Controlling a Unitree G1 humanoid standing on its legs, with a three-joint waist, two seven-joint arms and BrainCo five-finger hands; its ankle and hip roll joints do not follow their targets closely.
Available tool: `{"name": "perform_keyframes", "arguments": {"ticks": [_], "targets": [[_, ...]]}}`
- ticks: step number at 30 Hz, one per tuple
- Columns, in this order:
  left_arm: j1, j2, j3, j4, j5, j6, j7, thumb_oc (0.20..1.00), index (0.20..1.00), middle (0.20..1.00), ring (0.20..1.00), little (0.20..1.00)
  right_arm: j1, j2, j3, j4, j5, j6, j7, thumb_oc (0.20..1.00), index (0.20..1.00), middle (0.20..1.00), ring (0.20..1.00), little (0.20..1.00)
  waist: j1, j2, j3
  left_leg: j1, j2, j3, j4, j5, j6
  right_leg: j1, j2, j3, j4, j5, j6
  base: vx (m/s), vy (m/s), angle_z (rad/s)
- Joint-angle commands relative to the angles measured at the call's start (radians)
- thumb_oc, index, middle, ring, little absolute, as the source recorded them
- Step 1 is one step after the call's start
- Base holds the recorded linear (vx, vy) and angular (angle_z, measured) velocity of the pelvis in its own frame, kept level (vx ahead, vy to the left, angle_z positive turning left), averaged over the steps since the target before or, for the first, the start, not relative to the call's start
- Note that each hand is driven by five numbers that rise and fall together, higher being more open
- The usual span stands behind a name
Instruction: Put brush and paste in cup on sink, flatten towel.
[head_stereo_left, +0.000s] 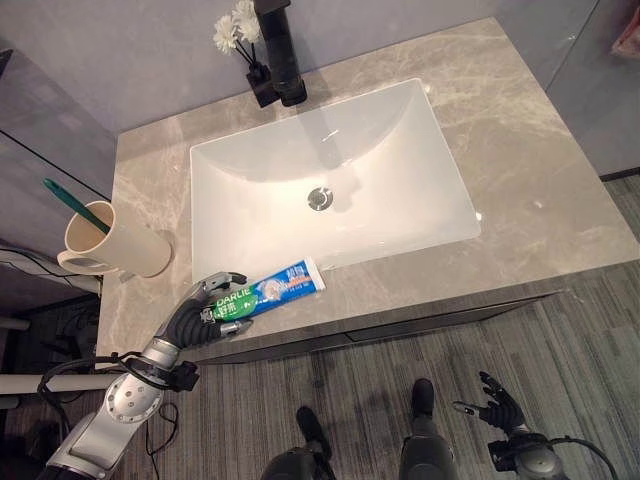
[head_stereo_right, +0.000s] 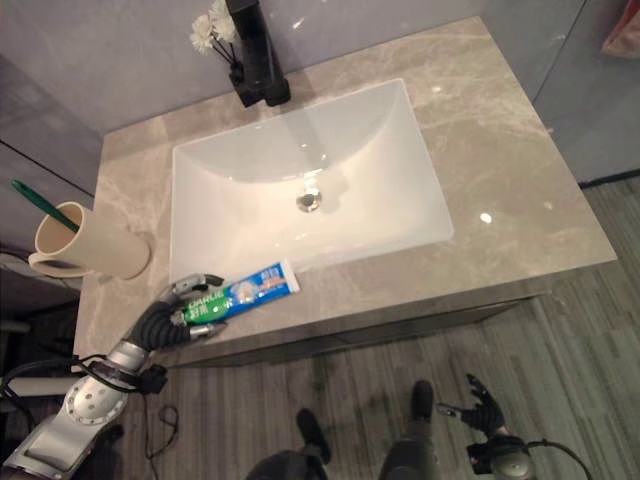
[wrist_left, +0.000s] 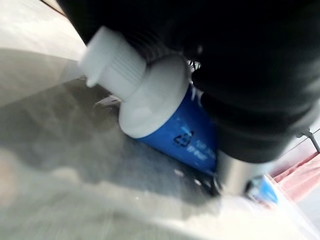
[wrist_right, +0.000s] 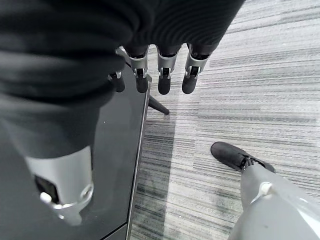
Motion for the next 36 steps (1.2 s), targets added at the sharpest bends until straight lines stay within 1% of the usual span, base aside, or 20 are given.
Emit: {"name": "perform_keyframes", "arguments": {"ticks": [1, 2, 3, 4, 6, 7, 8, 9, 10, 12, 14, 18, 22, 24, 27, 31, 32, 33, 34, 36], "targets": [[-0.031, -0.001, -0.046, 0.043, 0.116, -0.001, -0.021, 0.319, 0.319, 0.319, 0.319, 0.319, -0.030, -0.015, -0.053, -0.024, 0.001, -0.029, -0.019, 1.000, 1.000, 1.000, 1.000, 1.000, -0.018, -0.005, 0.027, 0.079, 0.042, 0.001, 0.011, 0.035, -0.045, 0.029, -0.001, 0.013, 0.046, -0.025, 0.053, 0.00, 0.000, 0.00], [-0.032, -0.001, -0.047, 0.044, 0.117, -0.001, -0.021, 0.235, 0.235, 0.235, 0.235, 0.235, -0.030, -0.014, -0.053, -0.024, 0.000, -0.029, -0.019, 1.000, 1.000, 1.000, 1.000, 1.000, -0.018, -0.005, 0.027, 0.079, 0.042, 0.001, 0.011, 0.035, -0.045, 0.030, -0.001, 0.013, 0.046, -0.025, 0.053, 0.03, -0.024, -0.01], [-0.039, 0.011, -0.052, 0.040, 0.144, -0.004, -0.021, 0.235, 0.235, 0.235, 0.235, 0.235, -0.034, -0.009, -0.054, -0.006, 0.004, -0.031, -0.020, 1.000, 1.000, 1.000, 1.000, 1.000, -0.018, -0.009, 0.023, 0.083, 0.044, 0.000, 0.011, 0.034, -0.046, 0.033, 0.001, 0.012, 0.046, -0.027, 0.052, 0.05, -0.027, -0.01], [-0.058, 0.033, -0.068, 0.040, 0.196, -0.009, -0.022, 0.200, 0.200, 0.200, 0.200, 0.200, -0.046, 0.015, -0.062, 0.066, 0.028, -0.030, -0.027, 1.000, 1.000, 1.000, 1.000, 1.000, -0.019, -0.019, 0.013, 0.093, 0.048, 0.000, 0.012, 0.031, -0.048, 0.047, 0.007, 0.007, 0.045, -0.033, 0.052, 0.05, -0.027, 0.00], [-0.065, 0.035, -0.074, 0.046, 0.203, -0.009, -0.020, 0.200, 0.200, 0.200, 0.200, 0.200, -0.051, 0.028, -0.067, 0.104, 0.046, -0.030, -0.026, 1.000, 1.000, 1.000, 1.000, 1.000, -0.019, -0.025, 0.009, 0.099, 0.049, -0.001, 0.012, 0.029, -0.048, 0.057, 0.009, 0.004, 0.044, -0.035, 0.052, 0.04, -0.024, 0.00], [-0.069, 0.034, -0.077, 0.051, 0.207, -0.007, -0.020, 0.200, 0.200, 0.200, 0.200, 0.200, -0.056, 0.048, -0.080, 0.152, 0.088, -0.027, -0.025, 1.000, 1.000, 1.000, 1.000, 1.000, -0.018, -0.031, 0.001, 0.106, 0.052, -0.001, 0.012, 0.028, -0.049, 0.067, 0.011, 0.002, 0.044, -0.038, 0.051, 0.08, -0.030, 0.00], [-0.082, 0.032, -0.077, 0.062, 0.222, -0.004, -0.010, 0.200, 0.200, 0.200, 0.200, 0.200, -0.076, 0.090, -0.139, 0.269, 0.211, -0.026, -0.031, 1.000, 1.000, 1.000, 1.000, 1.000, -0.018, -0.045, -0.017, 0.120, 0.057, -0.004, 0.013, 0.026, -0.049, 0.089, 0.016, -0.005, 0.044, -0.042, 0.051, 0.07, -0.025, -0.01], [-0.084, 0.032, -0.079, 0.062, 0.222, -0.004, -0.009, 0.200, 0.200, 0.200, 0.200, 0.200, -0.078, 0.090, -0.139, 0.273, 0.213, -0.028, -0.029, 1.000, 1.000, 1.000, 1.000, 1.000, -0.018, -0.046, -0.015, 0.121, 0.057, -0.004, 0.013, 0.026, -0.049, 0.090, 0.016, -0.006, 0.043, -0.042, 0.051, 0.10, -0.007, 0.03], [-0.099, 0.041, -0.072, 0.058, 0.255, -0.007, 0.008, 0.200, 0.200, 0.200, 0.200, 0.200, -0.091, 0.116, -0.214, 0.348, 0.327, -0.032, -0.043, 1.000, 1.000, 1.000, 1.000, 1.000, -0.018, -0.061, -0.038, 0.142, 0.061, -0.008, 0.013, 0.021, -0.050, 0.116, 0.020, -0.011, 0.043, -0.045, 0.050, 0.06, 0.003, 0.01], [-0.105, 0.045, -0.067, 0.060, 0.270, -0.004, 0.017, 0.200, 0.200, 0.200, 0.200, 0.200, -0.090, 0.119, -0.248, 0.369, 0.356, -0.038, -0.049, 1.000, 1.000, 1.000, 1.000, 1.000, -0.018, -0.070, -0.046, 0.154, 0.062, -0.009, 0.013, 0.018, -0.050, 0.129, 0.022, -0.014, 0.042, -0.047, 0.049, 0.07, 0.013, 0.00], [-0.125, 0.061, -0.030, 0.051, 0.314, -0.007, 0.058, 0.200, 0.200, 0.200, 0.200, 0.200, -0.087, 0.108, -0.365, 0.373, 0.478, -0.067, -0.082, 1.000, 1.000, 1.000, 1.000, 1.000, -0.026, -0.101, -0.077, 0.177, 0.066, -0.010, 0.012, 0.011, -0.050, 0.151, 0.031, -0.017, 0.043, -0.051, 0.051, 0.05, 0.033, -0.01], [-0.162, 0.050, 0.017, 0.057, 0.349, -0.006, 0.142, 0.200, 0.200, 0.200, 0.200, 0.200, -0.049, 0.048, -0.462, 0.212, 0.426, -0.111, -0.176, 1.000, 1.000, 1.000, 1.000, 1.000, -0.043, -0.145, -0.112, 0.209, 0.069, -0.001, 0.010, -0.004, -0.046, 0.171, 0.035, -0.009, 0.048, -0.052, 0.052, 0.00, 0.027, 0.00], [-0.234, 0.016, 0.049, 0.024, 0.388, -0.005, 0.227, 0.200, 0.200, 0.200, 0.200, 0.200, -0.032, -0.020, -0.548, -0.153, 0.253, -0.149, -0.326, 1.000, 1.000, 1.000, 1.000, 1.000, -0.064, -0.177, -0.146, 0.230, 0.067, 0.012, 0.009, -0.022, -0.039, 0.177, 0.036, 0.003, 0.058, -0.056, 0.053, -0.01, 0.030, -0.05], [-0.305, -0.022, 0.038, 0.012, 0.390, 0.001, 0.263, 0.200, 0.200, 0.200, 0.200, 0.200, -0.052, -0.027, -0.549, -0.354, 0.239, -0.181, -0.320, 1.000, 1.000, 1.000, 1.000, 1.000, -0.072, -0.193, -0.159, 0.233, 0.064, 0.018, 0.009, -0.022, -0.033, 0.173, 0.035, 0.011, 0.061, -0.052, 0.050, -0.04, 0.029, -0.11], [-0.423, -0.080, 0.002, -0.003, 0.360, 0.008, 0.293, 0.200, 0.200, 0.200, 0.200, 0.200, -0.122, -0.056, -0.442, -0.547, 0.258, -0.190, -0.221, 1.000, 1.000, 1.000, 1.000, 1.000, -0.070, -0.217, -0.177, 0.245, 0.062, 0.027, 0.009, -0.030, -0.031, 0.178, 0.035, 0.016, 0.064, -0.057, 0.050, -0.04, 0.020, -0.13], [-0.572, -0.135, -0.070, -0.015, 0.328, 0.024, 0.302, 0.200, 0.200, 0.200, 0.200, 0.200, -0.316, -0.144, -0.147, -0.664, 0.332, -0.117, -0.043, 1.000, 1.000, 1.000, 1.000, 1.000, -0.047, -0.248, -0.186, 0.254, 0.062, 0.036, 0.009, -0.024, -0.027, 0.184, 0.035, 0.020, 0.070, -0.057, 0.043, -0.05, -0.008, -0.04], [-0.572, -0.134, -0.069, -0.014, 0.328, 0.024, 0.302, 0.200, 0.200, 0.200, 0.200, 0.200, -0.317, -0.144, -0.146, -0.663, 0.332, -0.117, -0.042, 1.000, 1.000, 1.000, 1.000, 1.000, -0.048, -0.248, -0.186, 0.254, 0.062, 0.036, 0.009, -0.024, -0.027, 0.183, 0.035, 0.020, 0.070, -0.057, 0.043, -0.03, -0.014, -0.03], [-0.607, -0.149, -0.095, -0.028, 0.312, 0.022, 0.299, 0.200, 0.200, 0.200, 0.200, 0.200, -0.370, -0.161, -0.068, -0.699, 0.362, -0.101, 0.016, 1.000, 1.000, 1.000, 1.000, 1.000, -0.038, -0.254, -0.188, 0.258, 0.064, 0.033, 0.011, -0.027, -0.028, 0.189, 0.035, 0.017, 0.074, -0.064, 0.042, -0.03, -0.026, -0.05], [-0.663, -0.175, -0.143, -0.030, 0.273, 0.018, 0.286, 0.200, 0.200, 0.200, 0.200, 0.200, -0.495, -0.157, 0.079, -0.710, 0.445, -0.071, 0.088, 1.000, 1.000, 1.000, 1.000, 1.000, -0.024, -0.260, -0.188, 0.257, 0.065, 0.029, 0.011, -0.018, -0.028, 0.195, 0.035, 0.010, 0.076, -0.066, 0.037, -0.03, -0.030, -0.04], [-0.673, -0.183, -0.160, -0.039, 0.246, 0.022, 0.276, 0.200, 0.200, 0.200, 0.200, 0.200, -0.572, -0.099, 0.162, -0.706, 0.502, -0.053, 0.096, 1.000, 1.000, 1.000, 1.000, 1.000, -0.011, -0.260, -0.188, 0.258, 0.065, 0.024, 0.012, -0.015, -0.028, 0.204, 0.034, 0.003, 0.072, -0.066, 0.035, -0.02, -0.023, 0.04]]}}
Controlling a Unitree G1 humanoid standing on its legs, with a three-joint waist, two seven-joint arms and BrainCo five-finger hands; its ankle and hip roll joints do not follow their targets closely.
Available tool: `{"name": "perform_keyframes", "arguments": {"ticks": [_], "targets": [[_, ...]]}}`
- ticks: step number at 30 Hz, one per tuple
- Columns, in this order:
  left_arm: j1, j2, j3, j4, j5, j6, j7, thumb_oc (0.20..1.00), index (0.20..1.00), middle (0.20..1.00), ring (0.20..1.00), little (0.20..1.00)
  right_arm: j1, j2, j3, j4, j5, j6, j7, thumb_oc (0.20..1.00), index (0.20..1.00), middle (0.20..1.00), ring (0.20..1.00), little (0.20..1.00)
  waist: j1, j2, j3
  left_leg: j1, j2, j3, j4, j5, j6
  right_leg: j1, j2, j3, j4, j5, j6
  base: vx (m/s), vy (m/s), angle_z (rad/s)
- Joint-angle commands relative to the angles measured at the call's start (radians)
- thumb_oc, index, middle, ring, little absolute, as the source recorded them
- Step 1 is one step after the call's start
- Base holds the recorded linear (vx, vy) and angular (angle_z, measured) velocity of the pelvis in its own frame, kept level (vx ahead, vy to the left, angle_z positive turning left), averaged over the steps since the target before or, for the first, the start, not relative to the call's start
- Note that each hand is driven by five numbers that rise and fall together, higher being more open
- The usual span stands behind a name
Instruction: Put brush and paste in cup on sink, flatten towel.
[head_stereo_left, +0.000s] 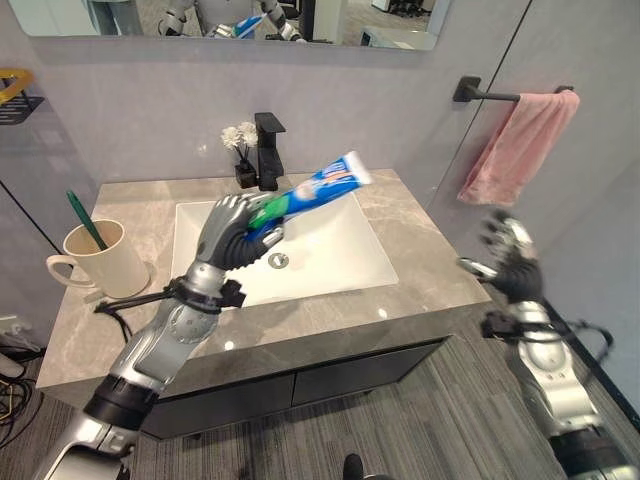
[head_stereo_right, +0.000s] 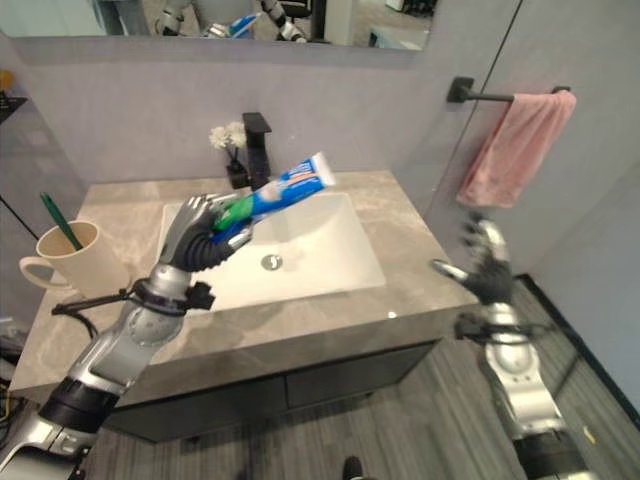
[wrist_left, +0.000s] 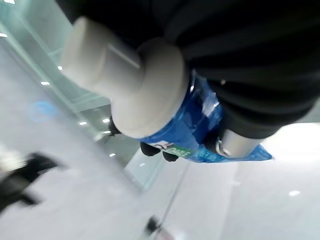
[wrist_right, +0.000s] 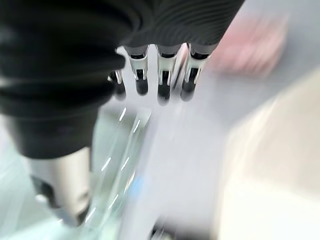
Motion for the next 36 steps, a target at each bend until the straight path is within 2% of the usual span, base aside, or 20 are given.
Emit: {"name": "perform_keyframes", "arguments": {"ticks": [1, 6, 13, 24, 25, 26, 36], "targets": [[-0.125, -0.009, -0.004, -0.029, -0.097, -0.032, 0.022, 0.200, 0.200, 0.200, 0.200, 0.200, -0.216, 0.080, 0.060, -0.022, 0.178, 0.008, 0.096, 1.000, 1.000, 1.000, 1.000, 1.000, 0.059, 0.020, 0.021, 0.080, 0.009, -0.002, 0.010, -0.010, 0.002, 0.047, -0.033, -0.025, 0.065, -0.061, 0.063, -0.01, -0.013, 0.08], [-0.087, -0.011, -0.010, -0.080, -0.141, -0.043, -0.001, 0.200, 0.200, 0.200, 0.200, 0.200, -0.337, 0.197, 0.131, -0.004, 0.260, -0.001, 0.106, 1.000, 1.000, 1.000, 1.000, 1.000, 0.088, 0.028, 0.022, 0.069, 0.010, -0.018, 0.007, 0.005, 0.001, 0.057, -0.037, -0.050, 0.056, -0.058, 0.054, 0.00, -0.007, 0.16], [0.019, 0.012, 0.020, -0.164, -0.175, -0.054, -0.027, 0.200, 0.200, 0.200, 0.200, 0.200, -0.399, 0.318, 0.102, -0.050, 0.301, -0.061, 0.101, 1.000, 1.000, 1.000, 1.000, 1.000, 0.126, 0.036, 0.033, 0.055, 0.009, -0.047, 0.005, 0.013, 0.001, 0.079, -0.043, -0.091, 0.049, -0.060, 0.048, 0.01, -0.007, 0.17], [0.090, 0.022, 0.017, -0.180, -0.196, -0.046, -0.051, 0.200, 0.200, 0.200, 0.200, 0.200, -0.435, 0.368, 0.111, -0.100, 0.328, -0.081, 0.098, 1.000, 1.000, 1.000, 1.000, 1.000, 0.158, 0.033, 0.046, 0.025, 0.008, -0.083, 0.005, 0.017, -0.002, 0.089, -0.051, -0.134, 0.045, -0.054, 0.049, 0.00, 0.001, 0.15], [0.102, 0.017, 0.015, -0.179, -0.211, -0.042, -0.057, 0.200, 0.200, 0.200, 0.200, 0.200, -0.427, 0.377, 0.115, -0.098, 0.353, -0.083, 0.104, 0.875, 0.875, 0.875, 0.875, 0.875, 0.163, 0.032, 0.050, 0.020, 0.007, -0.089, 0.005, 0.015, -0.002, 0.088, -0.054, -0.140, 0.045, -0.052, 0.049, -0.01, 0.014, 0.13], [0.109, 0.019, 0.014, -0.177, -0.212, -0.040, -0.059, 0.200, 0.200, 0.200, 0.200, 0.200, -0.429, 0.380, 0.118, -0.096, 0.362, -0.081, 0.107, 0.200, 0.200, 0.200, 0.200, 0.200, 0.164, 0.030, 0.049, 0.016, 0.007, -0.092, 0.005, 0.016, -0.001, 0.087, -0.055, -0.142, 0.045, -0.052, 0.050, -0.01, 0.015, 0.12], [0.139, 0.012, 0.015, -0.161, -0.204, -0.025, -0.063, 0.200, 0.200, 0.200, 0.200, 0.200, -0.397, 0.417, 0.119, -0.092, 0.415, -0.080, 0.107, 0.200, 0.200, 0.200, 0.200, 0.200, 0.182, 0.022, 0.052, -0.002, 0.001, -0.105, 0.005, 0.016, 0.004, 0.079, -0.063, -0.153, 0.042, -0.042, 0.054, 0.00, 0.012, 0.04]]}}
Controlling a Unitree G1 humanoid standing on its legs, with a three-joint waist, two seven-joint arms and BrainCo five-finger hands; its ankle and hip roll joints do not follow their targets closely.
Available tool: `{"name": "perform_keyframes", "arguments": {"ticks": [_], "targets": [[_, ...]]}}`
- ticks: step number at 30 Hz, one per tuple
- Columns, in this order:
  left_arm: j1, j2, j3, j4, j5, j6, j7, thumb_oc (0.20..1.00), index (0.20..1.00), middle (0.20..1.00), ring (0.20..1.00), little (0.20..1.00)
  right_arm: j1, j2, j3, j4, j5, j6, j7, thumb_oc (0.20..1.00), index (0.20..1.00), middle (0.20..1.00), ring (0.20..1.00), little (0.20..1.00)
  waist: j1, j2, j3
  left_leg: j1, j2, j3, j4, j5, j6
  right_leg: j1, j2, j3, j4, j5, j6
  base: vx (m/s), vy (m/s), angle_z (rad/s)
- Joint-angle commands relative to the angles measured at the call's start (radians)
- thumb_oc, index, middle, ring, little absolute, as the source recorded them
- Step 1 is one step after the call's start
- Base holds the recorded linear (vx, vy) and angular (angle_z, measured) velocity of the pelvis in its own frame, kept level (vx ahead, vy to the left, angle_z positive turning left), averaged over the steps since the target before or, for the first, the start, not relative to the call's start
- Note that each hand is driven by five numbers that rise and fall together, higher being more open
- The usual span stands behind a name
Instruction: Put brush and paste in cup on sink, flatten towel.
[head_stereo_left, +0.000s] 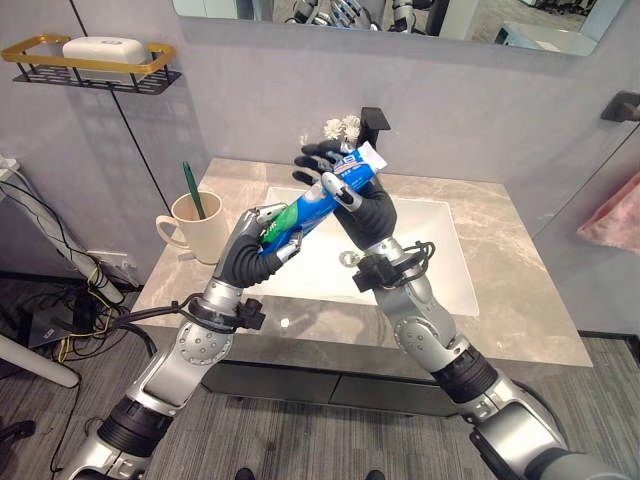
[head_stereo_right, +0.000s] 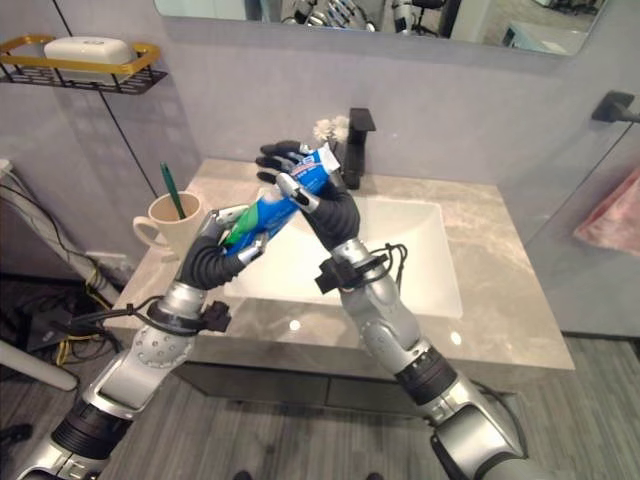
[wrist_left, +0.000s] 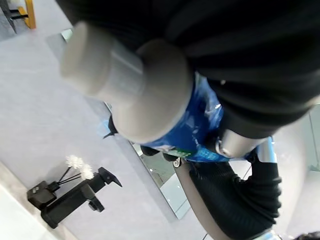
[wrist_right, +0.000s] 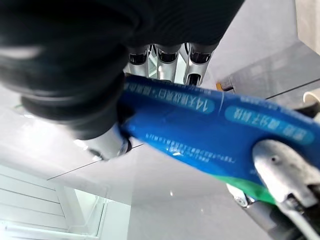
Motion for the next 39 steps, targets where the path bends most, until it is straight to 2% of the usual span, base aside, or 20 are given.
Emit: {"name": "perform_keyframes", "arguments": {"ticks": [1, 2, 4, 5, 11, 12, 17, 18, 20, 21, 23, 25, 30, 32, 39], "targets": [[-0.046, 0.027, 0.005, -0.047, -0.008, -0.037, 0.007, 0.200, 0.200, 0.200, 0.200, 0.200, -0.109, 0.033, -0.074, -0.066, 0.021, -0.071, -0.010, 0.200, 0.200, 0.200, 0.200, 0.200, 0.016, -0.039, 0.007, 0.049, -0.006, 0.037, 0.005, 0.010, 0.007, 0.028, -0.061, -0.002, 0.042, 0.011, 0.049, 0.00, 0.000, 0.00], [-0.043, 0.024, 0.008, -0.045, -0.009, -0.035, 0.010, 0.200, 0.200, 0.200, 0.200, 0.200, -0.109, 0.035, -0.077, -0.066, 0.014, -0.074, -0.016, 0.200, 0.200, 0.200, 0.200, 0.200, 0.017, -0.040, 0.007, 0.048, -0.006, 0.036, 0.005, 0.010, 0.007, 0.029, -0.062, -0.004, 0.042, 0.012, 0.049, 0.00, 0.000, 0.00], [-0.036, 0.015, 0.010, -0.037, -0.005, -0.030, 0.018, 0.501, 0.501, 0.501, 0.501, 0.501, -0.110, 0.039, -0.092, -0.063, -0.012, -0.084, -0.038, 0.200, 0.200, 0.200, 0.200, 0.200, 0.021, -0.041, 0.009, 0.042, -0.007, 0.029, 0.005, 0.012, 0.006, 0.030, -0.065, -0.010, 0.042, 0.015, 0.051, 0.00, 0.000, 0.00], [-0.025, 0.011, 0.016, -0.035, -0.002, -0.027, 0.022, 1.000, 1.000, 1.000, 1.000, 1.000, -0.117, 0.033, -0.111, -0.065, -0.051, -0.092, -0.062, 0.200, 0.200, 0.200, 0.200, 0.200, 0.025, -0.043, 0.010, 0.035, -0.009, 0.020, 0.005, 0.014, 0.005, 0.032, -0.067, -0.019, 0.042, 0.016, 0.051, -0.02, 0.028, 0.07], [0.008, 0.013, 0.042, -0.046, 0.008, -0.024, 0.050, 1.000, 1.000, 1.000, 1.000, 1.000, -0.164, 0.026, -0.183, -0.036, -0.168, -0.128, -0.175, 0.200, 0.200, 0.200, 0.200, 0.200, 0.057, -0.046, 0.015, 0.000, -0.015, -0.029, 0.005, 0.021, 0.000, 0.046, -0.080, -0.073, 0.041, 0.019, 0.057, -0.01, 0.020, 0.21], [0.036, 0.024, 0.061, -0.055, 0.003, -0.033, 0.058, 1.000, 1.000, 1.000, 1.000, 1.000, -0.195, 0.010, -0.211, -0.023, -0.199, -0.138, -0.208, 0.200, 0.200, 0.200, 0.200, 0.200, 0.079, -0.047, 0.018, -0.010, -0.019, -0.047, 0.005, 0.019, -0.002, 0.053, -0.086, -0.093, 0.042, 0.019, 0.061, -0.01, 0.019, 0.28], [0.085, 0.044, 0.093, -0.066, -0.019, -0.048, 0.060, 1.000, 1.000, 1.000, 1.000, 1.000, -0.235, -0.021, -0.245, -0.014, -0.239, -0.150, -0.246, 0.200, 0.200, 0.200, 0.200, 0.200, 0.104, -0.050, 0.022, -0.030, -0.027, -0.078, 0.005, 0.024, -0.003, 0.062, -0.093, -0.121, 0.040, 0.024, 0.066, 0.01, 0.015, 0.27], [0.151, 0.054, 0.130, -0.065, -0.057, -0.066, 0.054, 1.000, 1.000, 1.000, 1.000, 1.000, -0.268, -0.059, -0.271, -0.017, -0.274, -0.154, -0.274, 0.200, 0.200, 0.200, 0.200, 0.200, 0.134, -0.053, 0.024, -0.047, -0.034, -0.100, 0.005, 0.028, -0.006, 0.068, -0.097, -0.142, 0.036, 0.026, 0.069, 0.00, 0.015, 0.37], [0.182, 0.059, 0.150, -0.068, -0.080, -0.073, 0.047, 1.000, 1.000, 1.000, 1.000, 1.000, -0.278, -0.069, -0.280, -0.012, -0.287, -0.157, -0.288, 0.200, 0.200, 0.200, 0.200, 0.200, 0.143, -0.054, 0.024, -0.055, -0.037, -0.112, 0.005, 0.029, -0.005, 0.072, -0.099, -0.155, 0.033, 0.028, 0.071, 0.00, 0.015, 0.40], [0.238, 0.065, 0.184, -0.063, -0.121, -0.088, 0.041, 1.000, 1.000, 1.000, 1.000, 1.000, -0.317, -0.108, -0.295, -0.002, -0.317, -0.158, -0.307, 0.200, 0.200, 0.200, 0.200, 0.200, 0.170, -0.056, 0.027, -0.069, -0.045, -0.129, 0.005, 0.031, -0.004, 0.077, -0.105, -0.176, 0.032, 0.032, 0.075, 0.01, 0.017, 0.36], [0.283, 0.074, 0.216, -0.057, -0.148, -0.091, 0.038, 1.000, 1.000, 1.000, 1.000, 1.000, -0.346, -0.140, -0.303, 0.006, -0.352, -0.159, -0.333, 0.200, 0.200, 0.200, 0.200, 0.200, 0.187, -0.060, 0.027, -0.081, -0.052, -0.145, 0.005, 0.033, -0.003, 0.081, -0.108, -0.192, 0.031, 0.033, 0.078, 0.02, 0.015, 0.39], [0.333, 0.074, 0.250, -0.031, -0.188, -0.094, 0.031, 1.000, 1.000, 1.000, 1.000, 1.000, -0.382, -0.181, -0.302, 0.033, -0.370, -0.154, -0.340, 0.200, 0.200, 0.200, 0.200, 0.200, 0.215, -0.064, 0.031, -0.092, -0.059, -0.162, 0.005, 0.036, -0.001, 0.085, -0.113, -0.209, 0.029, 0.036, 0.081, 0.02, 0.009, 0.32], [0.380, 0.035, 0.318, 0.029, -0.332, -0.089, 0.002, 1.000, 1.000, 1.000, 1.000, 1.000, -0.422, -0.256, -0.296, 0.103, -0.373, -0.137, -0.344, 0.200, 0.200, 0.200, 0.200, 0.200, 0.253, -0.073, 0.031, -0.105, -0.069, -0.196, 0.005, 0.020, -0.009, 0.104, -0.113, -0.223, 0.024, 0.027, 0.099, 0.06, 0.001, 0.30], [0.369, 0.022, 0.328, 0.028, -0.382, -0.099, -0.021, 1.000, 1.000, 1.000, 1.000, 1.000, -0.432, -0.262, -0.281, 0.133, -0.371, -0.126, -0.335, 0.200, 0.200, 0.200, 0.200, 0.200, 0.262, -0.077, 0.033, -0.112, -0.076, -0.203, 0.005, 0.021, -0.008, 0.104, -0.117, -0.228, 0.027, 0.032, 0.100, 0.02, 0.028, 0.18], [0.347, 0.021, 0.295, 0.033, -0.368, -0.091, -0.042, 1.000, 1.000, 1.000, 1.000, 1.000, -0.422, -0.239, -0.268, 0.149, -0.360, -0.114, -0.305, 0.200, 0.200, 0.200, 0.200, 0.200, 0.271, -0.078, 0.043, -0.123, -0.085, -0.212, 0.005, 0.019, -0.002, 0.099, -0.124, -0.237, 0.033, 0.036, 0.103, 0.01, 0.014, 0.04]]}}
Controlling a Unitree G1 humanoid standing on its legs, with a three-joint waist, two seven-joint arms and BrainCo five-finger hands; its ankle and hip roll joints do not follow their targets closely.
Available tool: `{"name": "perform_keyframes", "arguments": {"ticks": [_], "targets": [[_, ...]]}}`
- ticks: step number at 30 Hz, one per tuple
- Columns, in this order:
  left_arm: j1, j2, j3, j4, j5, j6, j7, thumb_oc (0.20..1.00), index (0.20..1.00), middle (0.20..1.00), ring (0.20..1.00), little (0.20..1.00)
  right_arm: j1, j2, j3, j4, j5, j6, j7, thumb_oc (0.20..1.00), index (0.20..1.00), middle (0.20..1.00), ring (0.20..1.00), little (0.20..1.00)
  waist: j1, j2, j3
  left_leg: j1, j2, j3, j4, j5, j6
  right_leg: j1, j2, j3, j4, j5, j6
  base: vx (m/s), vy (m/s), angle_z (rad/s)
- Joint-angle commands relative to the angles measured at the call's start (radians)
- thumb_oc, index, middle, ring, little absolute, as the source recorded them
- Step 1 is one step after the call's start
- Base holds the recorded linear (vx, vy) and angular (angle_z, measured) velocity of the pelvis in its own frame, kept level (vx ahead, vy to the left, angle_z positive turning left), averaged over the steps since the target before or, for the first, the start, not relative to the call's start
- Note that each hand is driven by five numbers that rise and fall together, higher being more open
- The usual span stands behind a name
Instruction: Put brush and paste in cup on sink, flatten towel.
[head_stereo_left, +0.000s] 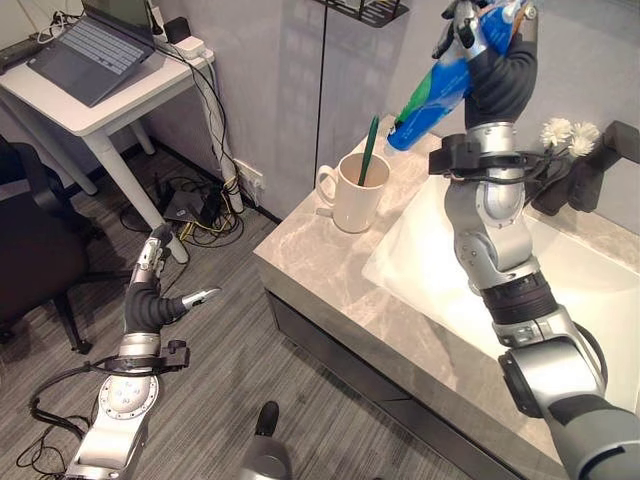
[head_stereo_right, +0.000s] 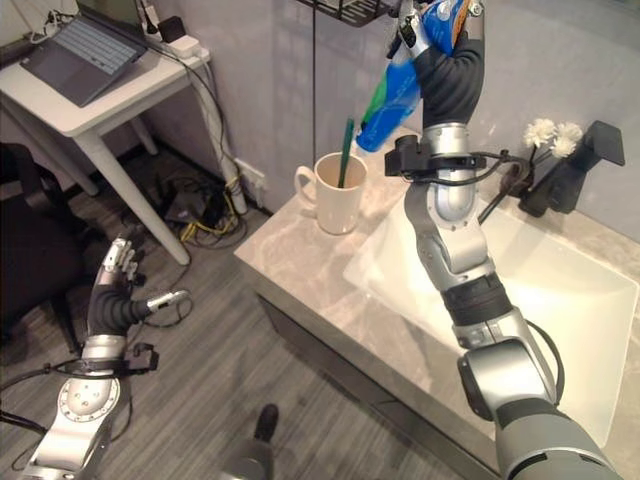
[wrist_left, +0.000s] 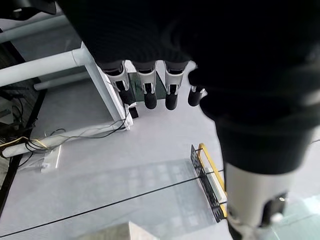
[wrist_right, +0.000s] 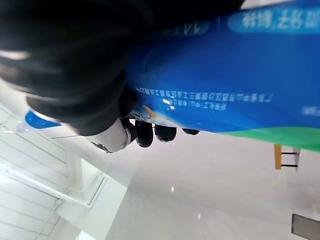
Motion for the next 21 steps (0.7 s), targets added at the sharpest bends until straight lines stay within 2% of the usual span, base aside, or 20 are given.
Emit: {"name": "perform_keyframes", "arguments": {"ticks": [1, 7, 21], "targets": [[-0.047, 0.030, -0.024, -0.017, -0.014, -0.059, -0.012, 1.000, 1.000, 1.000, 1.000, 1.000, -0.102, -0.040, 0.012, -0.013, -0.009, -0.034, 0.023, 0.200, 0.200, 0.200, 0.200, 0.200, 0.013, -0.027, -0.037, 0.026, -0.002, 0.057, 0.004, -0.007, -0.019, 0.056, -0.067, 0.023, 0.033, 0.074, 0.066, 0.00, 0.000, 0.00], [-0.056, 0.053, -0.044, -0.013, 0.036, -0.050, -0.007, 1.000, 1.000, 1.000, 1.000, 1.000, -0.088, -0.005, 0.027, -0.002, -0.012, -0.029, 0.029, 0.200, 0.200, 0.200, 0.200, 0.200, 0.017, -0.028, -0.030, 0.020, -0.007, 0.056, 0.004, -0.009, -0.014, 0.049, -0.071, 0.026, 0.032, 0.079, 0.069, 0.00, 0.000, 0.00], [-0.084, 0.062, -0.065, 0.030, 0.038, -0.055, 0.002, 1.000, 1.000, 1.000, 1.000, 1.000, -0.141, 0.027, 0.055, 0.085, -0.040, -0.017, 0.010, 0.200, 0.200, 0.200, 0.200, 0.200, 0.030, -0.034, -0.022, 0.002, -0.021, 0.044, 0.004, -0.007, -0.009, 0.043, -0.079, 0.020, 0.029, 0.091, 0.073, 0.00, 0.000, 0.00]]}}
